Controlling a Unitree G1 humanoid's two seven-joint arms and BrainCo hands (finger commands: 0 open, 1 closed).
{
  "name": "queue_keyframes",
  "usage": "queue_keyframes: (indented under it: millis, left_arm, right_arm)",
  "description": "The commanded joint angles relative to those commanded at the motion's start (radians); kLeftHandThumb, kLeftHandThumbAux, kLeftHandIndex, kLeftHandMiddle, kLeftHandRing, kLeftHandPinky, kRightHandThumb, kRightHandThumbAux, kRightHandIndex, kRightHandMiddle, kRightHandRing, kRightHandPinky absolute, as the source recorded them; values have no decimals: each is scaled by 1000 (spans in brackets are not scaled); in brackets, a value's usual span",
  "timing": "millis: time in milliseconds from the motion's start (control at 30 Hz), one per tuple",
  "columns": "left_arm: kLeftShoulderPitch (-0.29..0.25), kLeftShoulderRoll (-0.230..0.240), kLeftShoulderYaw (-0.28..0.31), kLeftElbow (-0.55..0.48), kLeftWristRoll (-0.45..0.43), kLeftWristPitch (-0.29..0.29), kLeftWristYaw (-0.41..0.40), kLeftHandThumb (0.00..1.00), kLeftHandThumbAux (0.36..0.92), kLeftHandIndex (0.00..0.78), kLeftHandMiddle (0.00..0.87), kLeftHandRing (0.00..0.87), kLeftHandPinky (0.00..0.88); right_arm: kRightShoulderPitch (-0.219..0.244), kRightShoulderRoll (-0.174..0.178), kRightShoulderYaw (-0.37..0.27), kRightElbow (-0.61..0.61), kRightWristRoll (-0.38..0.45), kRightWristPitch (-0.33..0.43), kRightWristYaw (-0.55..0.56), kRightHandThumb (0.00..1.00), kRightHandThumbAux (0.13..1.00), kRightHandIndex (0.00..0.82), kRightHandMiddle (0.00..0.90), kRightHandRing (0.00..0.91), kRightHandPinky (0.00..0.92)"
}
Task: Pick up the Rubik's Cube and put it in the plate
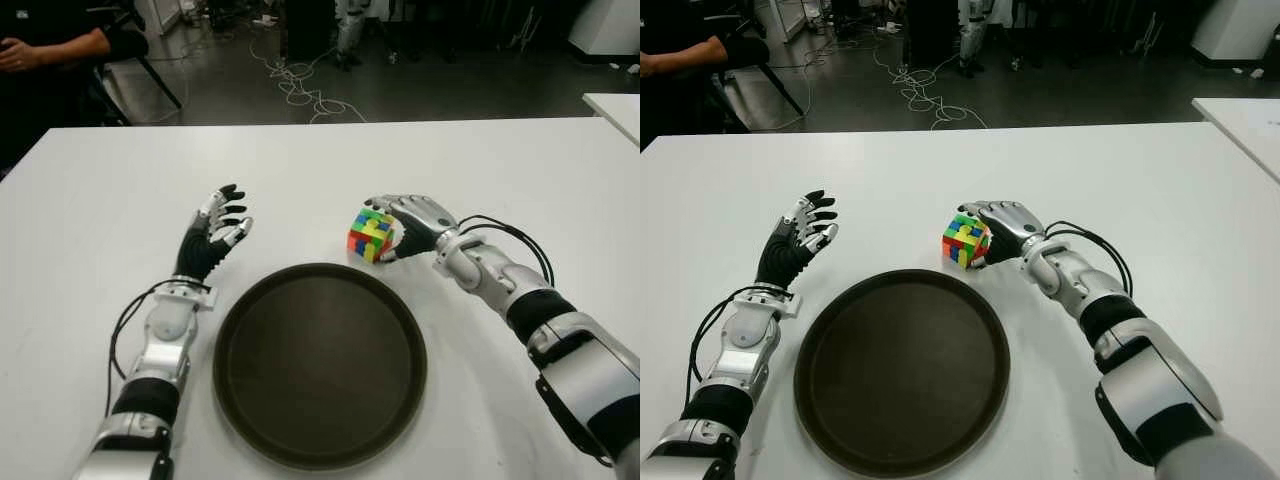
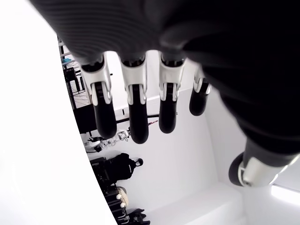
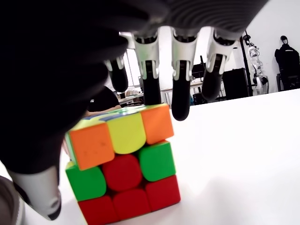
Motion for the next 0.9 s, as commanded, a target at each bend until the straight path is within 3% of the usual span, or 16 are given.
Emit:
queue_keyframes:
  millis: [233,700,900]
  left_arm:
    - [0,0,2,1,3,-3,3,164,550,142,198,221,248]
    - [-4,-3,1,12,8,-17,11,171,559,142,196,220,242]
    - [-4,-2,1,15,7,-21,9,163,565,141,193,223,274]
  right_arm:
    - [3,13,21,-4,-15,-12,-17,0,706,168,260,277,273]
    - [10,23,33,-17,-12,-6,-14,0,707,156,216,230,231]
    - [14,28,39,-17,-17,-14,-30,0,723,185,236,251,260]
